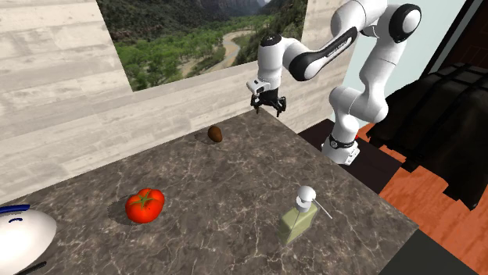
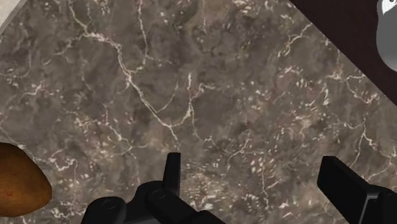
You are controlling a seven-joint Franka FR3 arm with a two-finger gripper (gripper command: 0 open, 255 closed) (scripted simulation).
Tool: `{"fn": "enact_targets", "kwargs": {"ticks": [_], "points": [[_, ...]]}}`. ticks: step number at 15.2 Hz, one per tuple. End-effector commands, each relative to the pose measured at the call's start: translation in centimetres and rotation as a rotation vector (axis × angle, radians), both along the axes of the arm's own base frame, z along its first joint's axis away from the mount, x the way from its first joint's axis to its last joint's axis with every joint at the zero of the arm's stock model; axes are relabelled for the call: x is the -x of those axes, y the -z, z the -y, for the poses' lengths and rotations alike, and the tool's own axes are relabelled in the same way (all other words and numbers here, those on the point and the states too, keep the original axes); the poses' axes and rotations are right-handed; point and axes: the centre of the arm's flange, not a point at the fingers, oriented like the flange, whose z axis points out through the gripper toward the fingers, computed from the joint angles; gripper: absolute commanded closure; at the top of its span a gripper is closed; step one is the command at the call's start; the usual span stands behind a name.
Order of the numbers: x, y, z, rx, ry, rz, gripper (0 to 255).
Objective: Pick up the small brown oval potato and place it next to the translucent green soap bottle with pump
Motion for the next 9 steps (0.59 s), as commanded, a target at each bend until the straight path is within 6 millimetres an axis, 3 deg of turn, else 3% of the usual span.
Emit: {"fn": "enact_targets", "kwargs": {"ticks": [1,9], "points": [[-1.5,1.1,1.5,0.014,-0.077,0.0,0],[-8.4,5.2,6.3,0.063,-0.364,0.002,0]]}}
